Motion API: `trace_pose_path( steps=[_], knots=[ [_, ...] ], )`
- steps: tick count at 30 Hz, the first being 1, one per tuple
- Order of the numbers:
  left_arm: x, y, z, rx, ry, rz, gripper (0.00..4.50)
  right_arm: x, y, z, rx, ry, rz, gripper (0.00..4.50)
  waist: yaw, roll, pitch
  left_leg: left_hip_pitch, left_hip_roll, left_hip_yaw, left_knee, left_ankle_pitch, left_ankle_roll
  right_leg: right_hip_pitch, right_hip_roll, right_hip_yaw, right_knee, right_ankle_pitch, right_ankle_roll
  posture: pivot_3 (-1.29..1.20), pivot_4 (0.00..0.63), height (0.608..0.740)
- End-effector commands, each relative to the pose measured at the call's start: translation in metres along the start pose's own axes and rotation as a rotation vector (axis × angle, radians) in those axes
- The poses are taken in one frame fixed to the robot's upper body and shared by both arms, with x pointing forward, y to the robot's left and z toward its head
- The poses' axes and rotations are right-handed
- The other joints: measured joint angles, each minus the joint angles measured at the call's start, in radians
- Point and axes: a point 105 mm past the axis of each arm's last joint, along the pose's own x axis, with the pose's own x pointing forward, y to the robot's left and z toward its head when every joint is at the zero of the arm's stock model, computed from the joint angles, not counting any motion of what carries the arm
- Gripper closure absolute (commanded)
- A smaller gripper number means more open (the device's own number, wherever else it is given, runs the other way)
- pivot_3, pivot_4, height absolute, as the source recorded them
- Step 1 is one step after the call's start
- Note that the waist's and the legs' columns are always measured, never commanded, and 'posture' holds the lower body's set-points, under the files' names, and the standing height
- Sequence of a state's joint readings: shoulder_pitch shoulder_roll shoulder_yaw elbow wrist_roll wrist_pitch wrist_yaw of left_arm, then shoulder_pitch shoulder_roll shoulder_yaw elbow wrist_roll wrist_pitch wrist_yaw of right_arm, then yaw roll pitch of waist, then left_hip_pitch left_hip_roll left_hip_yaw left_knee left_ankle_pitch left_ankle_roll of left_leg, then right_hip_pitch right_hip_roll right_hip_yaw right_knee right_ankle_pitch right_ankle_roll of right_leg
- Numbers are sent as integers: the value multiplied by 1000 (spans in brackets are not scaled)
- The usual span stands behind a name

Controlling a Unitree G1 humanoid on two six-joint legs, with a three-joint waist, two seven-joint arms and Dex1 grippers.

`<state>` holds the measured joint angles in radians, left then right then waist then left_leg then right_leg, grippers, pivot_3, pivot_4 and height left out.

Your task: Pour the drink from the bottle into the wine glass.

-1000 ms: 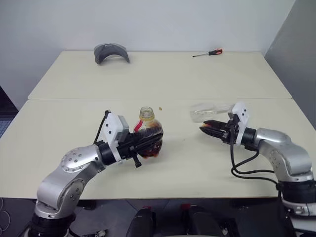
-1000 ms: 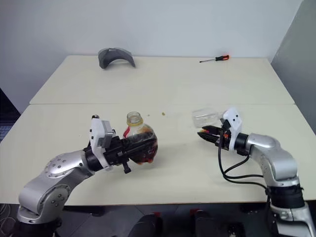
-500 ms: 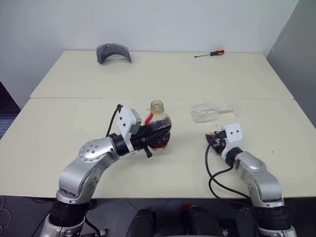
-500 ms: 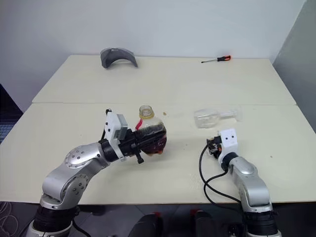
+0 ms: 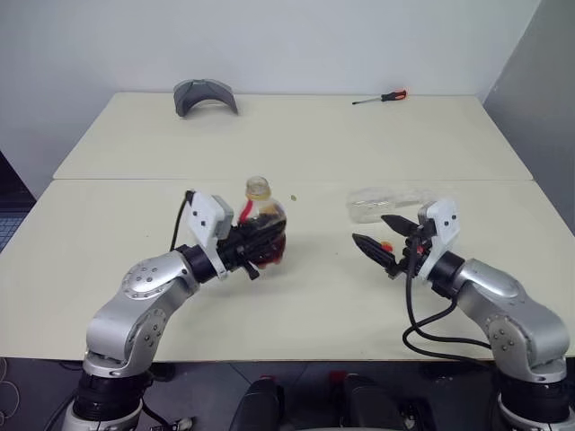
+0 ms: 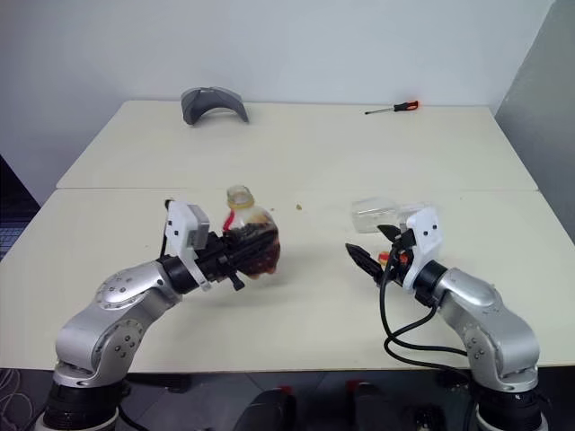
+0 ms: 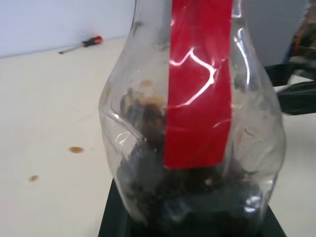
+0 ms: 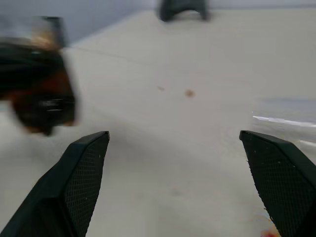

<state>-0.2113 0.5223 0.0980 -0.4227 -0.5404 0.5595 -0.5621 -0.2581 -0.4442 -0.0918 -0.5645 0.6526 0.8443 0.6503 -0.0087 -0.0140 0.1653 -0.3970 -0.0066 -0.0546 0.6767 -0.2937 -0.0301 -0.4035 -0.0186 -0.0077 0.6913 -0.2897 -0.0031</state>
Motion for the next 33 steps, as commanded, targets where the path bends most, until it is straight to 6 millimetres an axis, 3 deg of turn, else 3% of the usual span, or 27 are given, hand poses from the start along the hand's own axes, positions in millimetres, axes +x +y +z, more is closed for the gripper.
trace_pose_path(
  steps=[1, 8, 11, 14, 23, 27, 33],
  knots=[
    [-7, 48, 8, 41, -31, 253, 3745, 20, 27, 15, -58, -31, 251, 0, -2, 0, 0, 0, 0, 0, 0, 0, 0, 0, 0, 0, 0, 0, 0, 0, 150, 740],
    [-31, 133, -1, 91, -19, 656, 3753, 94, 34, 46, -49, -155, 262, 0, -17, -1, 0, -1, 0, -1, 0, 1, -1, -2, 0, -1, 1, 0, 0, 0, 150, 740],
    [-34, 151, -3, 88, -41, 716, 3753, 110, 41, 52, -41, -183, 260, 0, -16, -2, -1, -2, 0, -1, 0, 2, -4, -2, -1, -1, 1, 0, 0, 0, 150, 740],
    [-32, 163, -14, 77, -44, 751, 3753, 125, 40, 45, -57, -168, 205, 0, -12, -5, -2, -3, -1, -1, 1, 3, -5, -2, -3, -2, -1, 0, 0, 0, 150, 740],
    [-20, 174, -24, 45, -105, 778, 3753, 129, 38, 40, -85, -150, 134, 0, -18, -5, -2, -3, -1, -1, 1, 3, -5, -3, -3, -2, 1, 1, 0, 0, 150, 740],
    [-4, 165, -25, 30, -121, 698, 3753, 123, 36, 34, -90, -129, 114, 0, -20, -5, -2, -3, -1, -1, 1, 3, -5, -3, -3, -2, 2, 1, 0, 0, 150, 740],
    [-5, 157, -39, 110, -59, 651, 3753, 123, 35, 30, -82, -125, 95, 0, -21, -5, -3, -2, -1, -1, 1, 3, -5, -4, -3, -2, 3, 1, 0, 0, 150, 740]
  ],
)
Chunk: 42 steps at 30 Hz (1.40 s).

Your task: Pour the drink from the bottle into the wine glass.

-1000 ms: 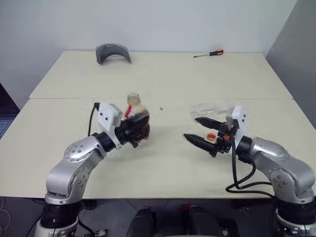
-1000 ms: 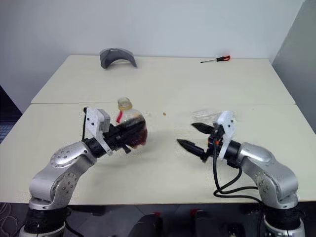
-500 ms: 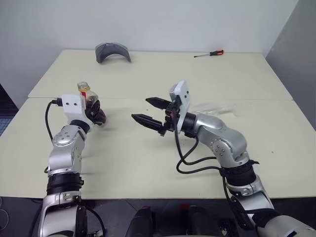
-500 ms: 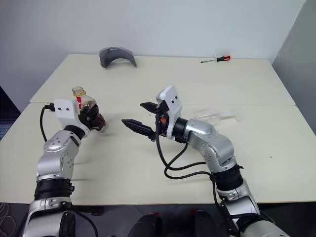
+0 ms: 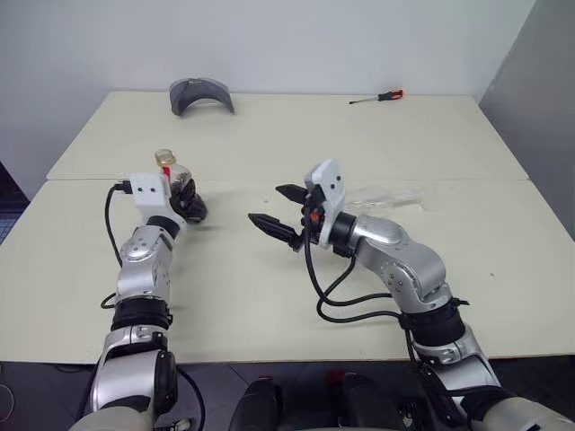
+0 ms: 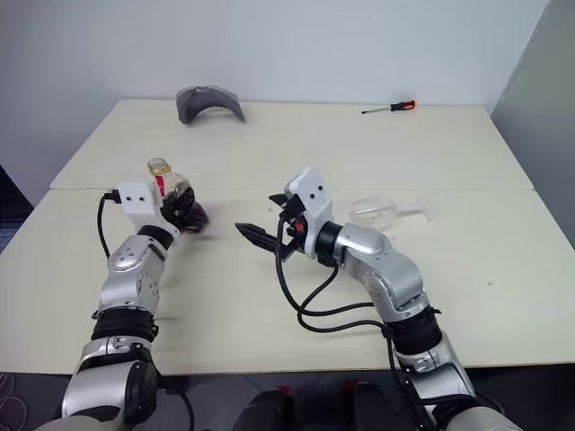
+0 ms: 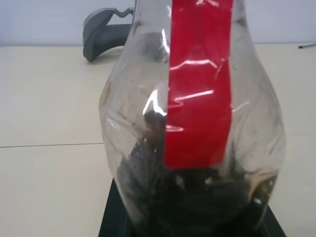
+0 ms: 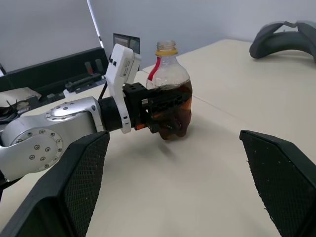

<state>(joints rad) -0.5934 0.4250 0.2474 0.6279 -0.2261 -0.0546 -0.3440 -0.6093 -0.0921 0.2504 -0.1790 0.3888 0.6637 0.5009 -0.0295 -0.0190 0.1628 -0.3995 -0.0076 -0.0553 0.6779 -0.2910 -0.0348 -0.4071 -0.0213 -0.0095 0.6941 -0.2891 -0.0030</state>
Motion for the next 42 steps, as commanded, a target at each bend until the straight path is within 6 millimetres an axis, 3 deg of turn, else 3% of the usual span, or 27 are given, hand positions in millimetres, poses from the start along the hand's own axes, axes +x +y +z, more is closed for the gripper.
trace_pose_path(
  steps=[1, 7, 18, 19, 27, 31, 33, 35, 39, 42],
  knots=[
    [-4, 0, 7, 93, -37, -29, 3753, 2, 6, 16, -35, -58, 8, 0, 0, 0, 0, 0, 0, 0, 0, 0, 0, 0, 0, 0, 0, 0, 0, 0, 150, 740],
    [-15, 2, 1, 85, -34, -19, 3753, 4, 2, 16, -49, -59, -8, 0, -2, 0, 0, 1, 0, 0, 0, 0, 0, 0, 0, 0, 1, 0, 0, 0, 150, 740],
    [-32, 3, 1, 26, -27, 24, 198, 8, 1, 20, -57, -76, 7, 0, -2, 0, 0, 1, 0, 0, 0, 0, 0, 0, 0, 1, 1, 0, 0, 0, 150, 740],
    [-35, 5, 0, 28, -21, 34, 27, 9, 1, 20, -57, -78, 8, 0, -2, 0, 0, 1, 0, 0, 0, 0, 0, 0, 0, 1, 1, 0, 0, 0, 150, 740],
    [-69, 3, 0, 44, 24, 43, 27, 8, 3, 18, -58, -74, 21, 0, -1, 0, 0, 1, 1, 0, 0, -1, 1, 0, 0, 1, 1, 0, 0, 0, 150, 740],
    [-109, 10, 9, 73, 54, 49, 27, -2, -3, 11, -66, -49, 8, 0, -2, 0, 0, 1, 1, 1, -1, -2, 4, 0, 0, 2, 0, 0, 0, 0, 150, 740],
    [-127, 0, 13, 70, 82, 2, 27, -7, -5, 10, -72, -43, 7, 0, -1, 0, 0, 1, 1, 0, -1, -2, 4, 0, 0, 1, 0, 0, 0, 0, 150, 740],
    [-145, -24, 16, 36, 117, -107, 27, -18, -6, 7, -84, -24, 7, 0, -1, 0, 0, 1, 1, 0, -1, -2, 4, 1, 0, 1, 0, 0, 0, 0, 150, 740],
    [-163, -55, 20, 12, 167, -249, 27, -33, -9, 2, -106, 4, 7, 0, 7, 0, 0, 1, 1, 0, -1, -3, 4, 2, 0, 1, -2, 0, 0, 0, 150, 740],
    [-187, -114, 34, -12, 173, -645, 27, -81, -39, -12, -486, 119, -50, 0, 14, 0, 0, 2, 0, -1, -1, -3, 4, 3, 0, 1, -3, 0, 0, 0, 150, 740]
  ],
)
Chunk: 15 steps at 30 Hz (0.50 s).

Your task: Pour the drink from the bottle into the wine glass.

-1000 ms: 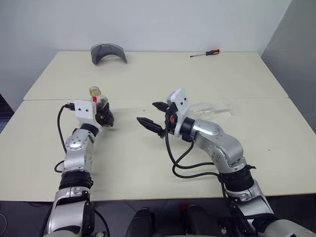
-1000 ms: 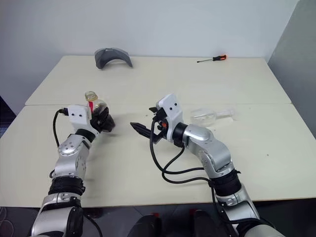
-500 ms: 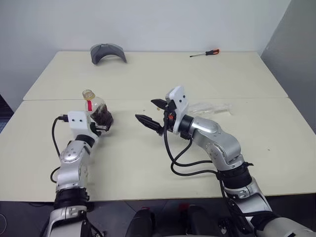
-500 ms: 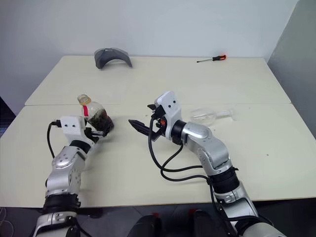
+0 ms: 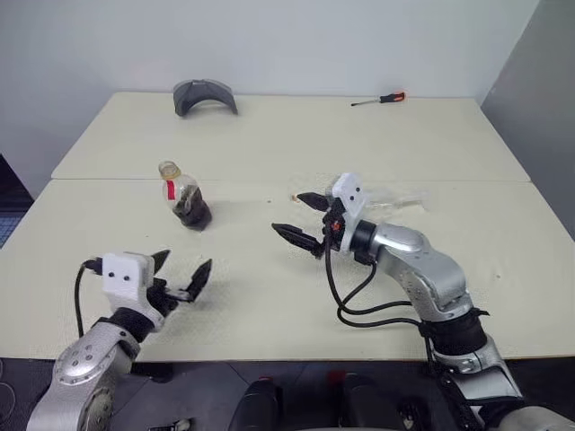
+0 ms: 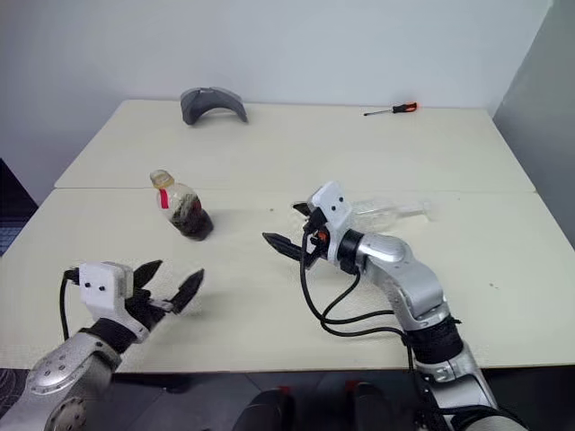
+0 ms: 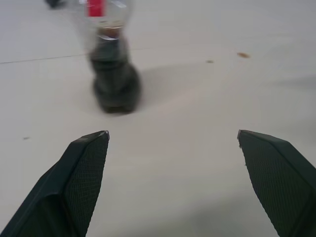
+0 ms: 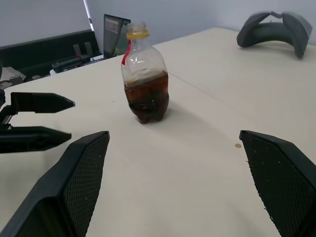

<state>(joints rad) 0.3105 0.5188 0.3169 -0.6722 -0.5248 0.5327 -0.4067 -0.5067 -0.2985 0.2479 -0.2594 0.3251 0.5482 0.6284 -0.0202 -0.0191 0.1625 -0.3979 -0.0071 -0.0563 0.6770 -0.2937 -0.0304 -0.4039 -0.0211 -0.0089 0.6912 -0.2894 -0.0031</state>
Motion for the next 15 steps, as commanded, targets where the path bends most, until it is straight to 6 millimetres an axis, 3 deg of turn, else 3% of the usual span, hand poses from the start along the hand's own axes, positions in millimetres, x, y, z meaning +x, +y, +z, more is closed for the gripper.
trace_pose_path(
  steps=[1, 6, 9, 15],
  knots=[
    [-8, -64, 23, 14, -43, -415, 27, -50, -30, -11, -379, 94, -63, 0, 15, 1, 0, 0, -1, 0, 0, 0, 0, 1, 0, 0, -1, 0, 0, 0, 150, 740],
    [-7, -80, 25, 70, -22, -654, 27, -86, -61, -20, -603, 214, -105, 0, 1, 2, 1, 4, 2, 5, -2, 0, 0, 2, 3, 2, -1, 0, 0, 0, 150, 740],
    [7, -78, 32, 125, -45, -752, 27, -106, -89, -23, -704, 303, -189, 0, -6, 2, 1, 7, 2, 4, -3, 0, 0, 3, 3, 2, 1, -2, -3, 0, 150, 740],
    [36, -75, 42, 183, -89, -818, 27, -113, -121, -24, -909, 393, -279, 0, -10, 2, 1, 7, 2, 6, -3, 0, 0, 5, 3, 3, 0, -2, -3, 0, 150, 740]
  ],
)
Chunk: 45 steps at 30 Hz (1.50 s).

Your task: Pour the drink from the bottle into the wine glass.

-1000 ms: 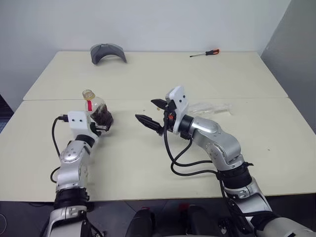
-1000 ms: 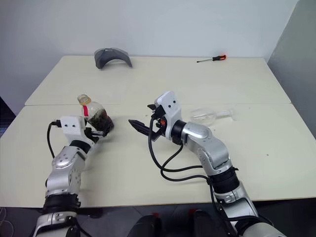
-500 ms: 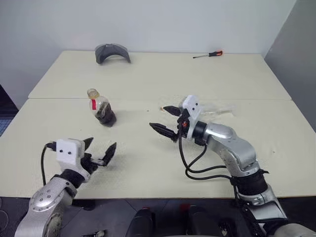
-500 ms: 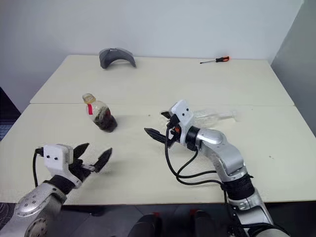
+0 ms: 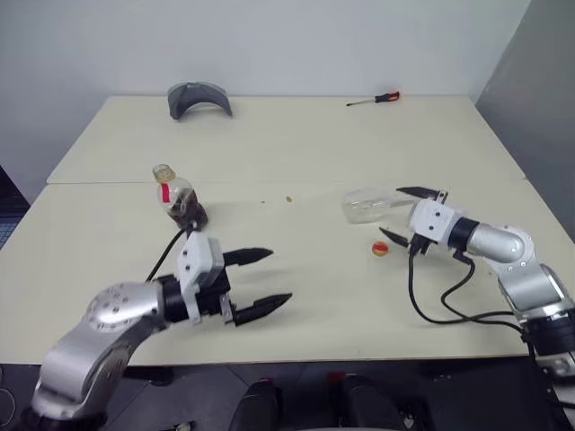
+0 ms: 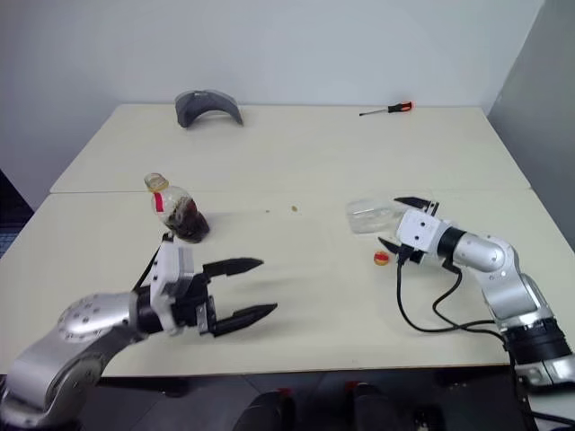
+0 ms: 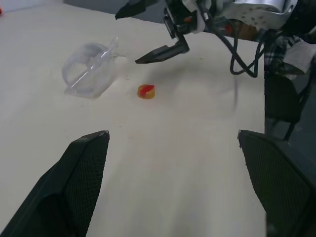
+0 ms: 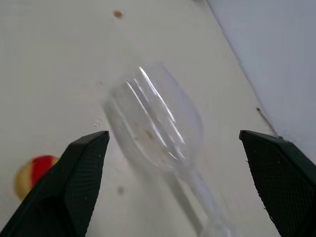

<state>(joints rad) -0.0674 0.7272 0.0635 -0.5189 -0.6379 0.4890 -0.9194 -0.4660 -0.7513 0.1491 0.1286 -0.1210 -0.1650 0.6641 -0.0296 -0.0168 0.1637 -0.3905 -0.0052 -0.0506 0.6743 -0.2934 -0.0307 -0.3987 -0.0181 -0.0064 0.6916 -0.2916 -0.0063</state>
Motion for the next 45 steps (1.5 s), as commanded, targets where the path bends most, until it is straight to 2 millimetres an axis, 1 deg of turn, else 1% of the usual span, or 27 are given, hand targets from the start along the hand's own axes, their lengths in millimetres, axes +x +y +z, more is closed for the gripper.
trace_pose_path(
  steps=[1, 2, 4, 7, 10, 16, 21, 26, 30, 34, 37, 40, 45],
  knots=[
    [9, 3, 1, 43, -13, -37, 27, -1, -20, -4, -176, 29, -61, 0, 0, 0, 0, 0, 0, 0, 0, 0, 0, 0, 0, 0, 0, 0, 0, 0, 150, 740],
    [11, 5, 2, 41, -20, -38, 27, -1, -22, -9, -211, 49, -63, 0, 1, 0, 0, -1, 0, 0, 0, 0, 0, 0, 0, 0, -1, 0, 0, 0, 150, 740],
    [14, 0, 3, 33, -29, -66, 27, 0, -29, -17, -278, 92, -73, 0, 1, 0, 0, -2, 0, 1, 0, 0, 0, 0, -1, -1, -1, 0, 0, 0, 150, 740],
    [15, -4, 4, 31, -31, -86, 27, 3, -34, -23, -317, 114, -79, 0, 1, 0, 0, -2, 0, 1, 1, 0, 0, 0, -1, -1, -1, 0, 0, 0, 150, 740],
    [15, -3, 3, 35, -29, -85, 27, 11, -33, -27, -334, 129, -70, 0, 0, 0, 0, -2, 0, 1, 1, 0, 0, 0, -1, -1, 0, 0, 0, 0, 150, 740],
    [21, 7, 5, 45, -35, -23, 27, 27, -26, -34, -360, 146, -31, 0, 1, 0, 0, -2, 0, 1, 2, 0, 0, 0, -1, -1, 0, 0, 0, 0, 150, 740],
    [23, 8, 6, 48, -37, -11, 27, 32, -25, -46, -365, 173, -18, 0, 1, 0, 0, -2, 0, 1, 2, 1, -2, 0, -1, -1, 0, 0, 0, 0, 150, 740],
    [22, 14, 8, 50, -37, 8, 27, 34, -30, -57, -389, 223, -18, 0, 1, 0, 0, -2, 0, 1, 2, 2, -4, 0, -1, 0, 0, 0, 0, 0, 150, 740],
    [25, 13, 8, 56, -39, 2, 27, 38, -32, -59, -391, 231, -24, 0, 0, 0, 0, -2, 0, 1, 2, 2, -4, 0, -1, 0, 0, 0, 0, 0, 150, 740],
    [27, 15, 9, 59, -41, -3, 27, 48, -34, -57, -385, 235, -42, 0, 0, 0, 0, -2, 0, 1, 2, 2, -4, 0, -1, 0, 1, 0, 0, 0, 150, 740],
    [28, 14, 11, 63, -42, -14, 27, 55, -29, -59, -389, 248, -34, 0, 0, 0, 0, -2, 0, 1, 2, 2, -4, -1, -1, 0, 1, 0, 0, 0, 150, 740],
    [29, 14, 12, 63, -44, -20, 27, 57, -25, -65, -390, 272, -25, 0, -1, 0, 0, -2, 0, 1, 2, 2, -4, -1, -1, 0, 1, 0, 0, 0, 150, 740],
    [31, 11, 15, 60, -48, -26, 27, 58, -27, -70, -376, 315, -25, 0, -2, 0, 0, -2, 0, 2, 2, 2, -4, 0, -2, 0, 1, 0, 0, 0, 150, 740]
  ],
)
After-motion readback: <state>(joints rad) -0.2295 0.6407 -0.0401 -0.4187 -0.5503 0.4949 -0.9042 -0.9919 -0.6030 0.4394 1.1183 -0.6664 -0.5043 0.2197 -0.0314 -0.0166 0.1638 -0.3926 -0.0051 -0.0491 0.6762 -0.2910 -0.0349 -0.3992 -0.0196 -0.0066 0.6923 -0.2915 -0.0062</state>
